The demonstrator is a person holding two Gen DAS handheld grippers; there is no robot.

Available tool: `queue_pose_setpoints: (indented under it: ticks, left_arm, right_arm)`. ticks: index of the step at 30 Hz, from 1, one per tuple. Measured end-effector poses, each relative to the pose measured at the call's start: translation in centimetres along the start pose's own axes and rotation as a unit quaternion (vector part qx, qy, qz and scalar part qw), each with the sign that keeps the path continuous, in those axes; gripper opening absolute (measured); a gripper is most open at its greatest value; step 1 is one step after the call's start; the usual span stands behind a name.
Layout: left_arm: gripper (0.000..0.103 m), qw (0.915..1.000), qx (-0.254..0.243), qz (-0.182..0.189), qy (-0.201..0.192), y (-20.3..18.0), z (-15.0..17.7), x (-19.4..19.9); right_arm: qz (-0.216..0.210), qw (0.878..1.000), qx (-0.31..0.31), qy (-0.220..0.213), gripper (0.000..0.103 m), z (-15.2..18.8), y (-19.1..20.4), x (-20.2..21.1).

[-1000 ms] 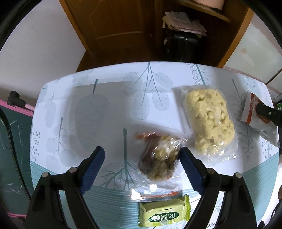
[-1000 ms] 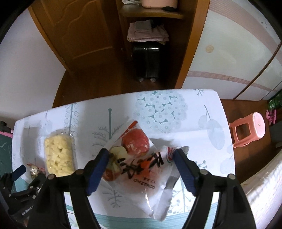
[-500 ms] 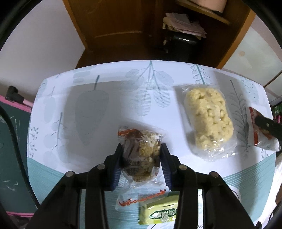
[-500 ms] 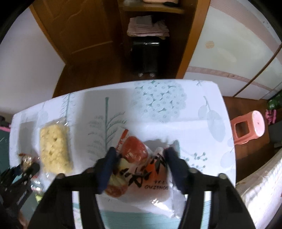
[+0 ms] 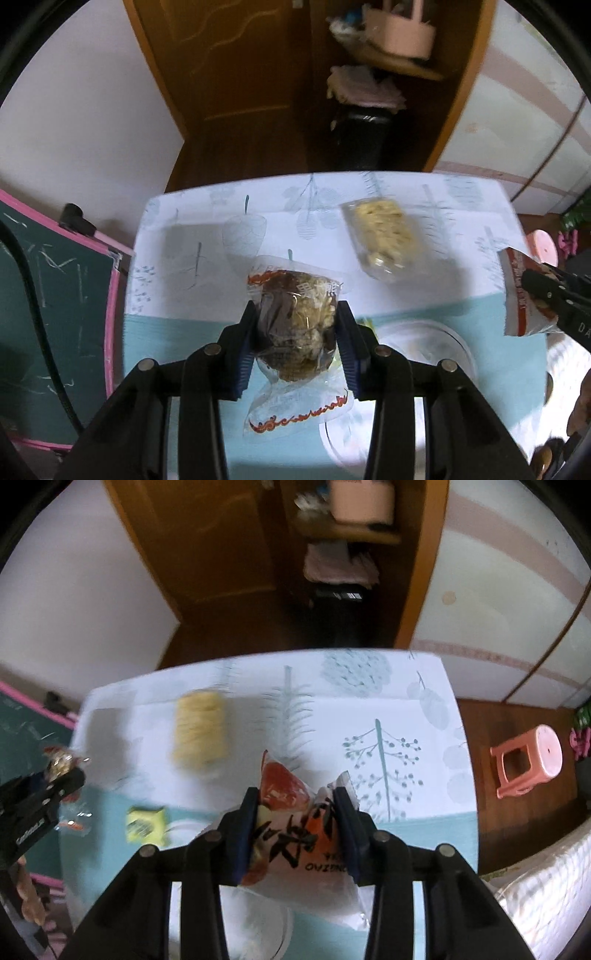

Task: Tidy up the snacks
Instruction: 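Carry both bags over the white tray and open both grippers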

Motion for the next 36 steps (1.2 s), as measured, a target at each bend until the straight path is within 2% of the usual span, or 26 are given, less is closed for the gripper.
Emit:
queue_pose_setpoints:
  ticks: [6, 11, 15, 20, 23, 29, 36]
  left_arm:
    - [0.039, 0.9985, -0.026, 0.017, -0.045, -1.2, 4.1, 8.9]
    - [0.039, 0.9957, -0.042, 0.027, -0.079, -1.5, 8.3, 14.6]
    - [0.039, 0.9947, -0.044, 0.032, -0.087, -1.4, 12.3, 17.5]
    - [0.039, 0.9948, -0.048, 0.042, -0.079, -1.1, 17.2, 18.4]
    - [0.039, 0.9931, -0.057, 0.035, -0.096, -1.2, 19.7, 19.0]
    - [0.039, 0.9899, -0.049, 0.050, -0.123, -1.6, 24.3, 19.4]
    - [0.039, 0.9888, -0.015, 0.056, -0.137, -1.5, 28.3, 17.0]
  right_arm:
    - [-0.016, 0.998, 0.028, -0.047, 0.040, 3.1, 3.2, 7.4]
    - [-0.029, 0.995, 0.040, -0.082, 0.040, 6.7, 5.8, 12.8]
    - [-0.055, 0.992, 0.044, -0.102, 0.040, 10.3, 7.2, 15.9]
    - [-0.077, 0.988, 0.043, -0.124, 0.040, 15.5, 7.8, 18.2]
    - [-0.083, 0.986, 0.038, -0.140, 0.040, 18.4, 7.9, 19.0]
    - [-0.046, 0.977, 0.028, -0.207, 0.041, 22.9, 7.3, 20.3]
    - [-0.057, 0.973, -0.021, -0.224, 0.041, 26.3, 5.5, 19.9]
Point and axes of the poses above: each gripper's, at about its wrist camera, not at the fingertips, and x roughly against the way its jaws point, y to its left, z to its underside, the point moved 5 cm from there along -x, roughly the way its jaws point, and after that the axes turned 3 degrees about y, right-handed, at the moved point
